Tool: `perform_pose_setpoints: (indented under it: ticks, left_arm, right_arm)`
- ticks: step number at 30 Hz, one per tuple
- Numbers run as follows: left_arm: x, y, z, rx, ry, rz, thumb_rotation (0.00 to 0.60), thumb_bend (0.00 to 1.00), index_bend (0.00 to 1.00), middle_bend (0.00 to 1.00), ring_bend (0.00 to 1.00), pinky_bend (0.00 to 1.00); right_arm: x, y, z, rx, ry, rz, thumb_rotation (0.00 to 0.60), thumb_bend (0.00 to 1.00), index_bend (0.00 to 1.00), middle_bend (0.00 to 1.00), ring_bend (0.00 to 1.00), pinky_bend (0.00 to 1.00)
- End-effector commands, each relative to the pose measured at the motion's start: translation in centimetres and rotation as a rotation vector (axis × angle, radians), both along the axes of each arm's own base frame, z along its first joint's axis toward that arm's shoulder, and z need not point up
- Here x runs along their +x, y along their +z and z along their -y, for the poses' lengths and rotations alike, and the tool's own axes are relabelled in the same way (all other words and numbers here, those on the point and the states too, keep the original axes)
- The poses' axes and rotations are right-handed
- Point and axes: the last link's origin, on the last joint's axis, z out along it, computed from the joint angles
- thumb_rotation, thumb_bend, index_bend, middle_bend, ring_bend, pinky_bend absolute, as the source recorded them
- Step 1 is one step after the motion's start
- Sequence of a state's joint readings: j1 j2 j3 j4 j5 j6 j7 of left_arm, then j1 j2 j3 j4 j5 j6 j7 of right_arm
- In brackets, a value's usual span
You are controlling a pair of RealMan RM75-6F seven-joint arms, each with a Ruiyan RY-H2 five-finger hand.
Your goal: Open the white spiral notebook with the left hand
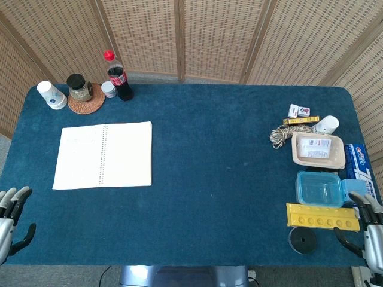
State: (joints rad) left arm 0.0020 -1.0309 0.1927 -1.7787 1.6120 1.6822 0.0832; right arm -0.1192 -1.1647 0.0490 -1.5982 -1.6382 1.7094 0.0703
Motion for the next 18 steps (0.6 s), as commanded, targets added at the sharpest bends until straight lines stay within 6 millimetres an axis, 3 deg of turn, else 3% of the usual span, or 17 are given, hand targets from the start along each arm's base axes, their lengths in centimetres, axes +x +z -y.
perform_pose_setpoints:
  ticks: [1, 18]
  left_arm:
    - [-0.1, -0.2, 0.9, -0.001, -0.008, -0.001, 0.6, 0.42, 0.08, 0.11, 0.0, 0.0]
    - [0.4, -1.5, 0.9, -0.01, -0.033, 0.001, 0.6, 0.43, 0.08, 0.11, 0.0, 0.0]
  right_arm:
    - [0.3, -0.3, -0.1, 0.008, 0.008, 0.0, 0.6, 0.26, 0.14, 0.21, 0.11, 0.18]
    - [0.1, -0.3, -0.5, 0.013, -0.003, -0.005, 0.6, 0.26, 0.14, 0.21, 0.11, 0.18]
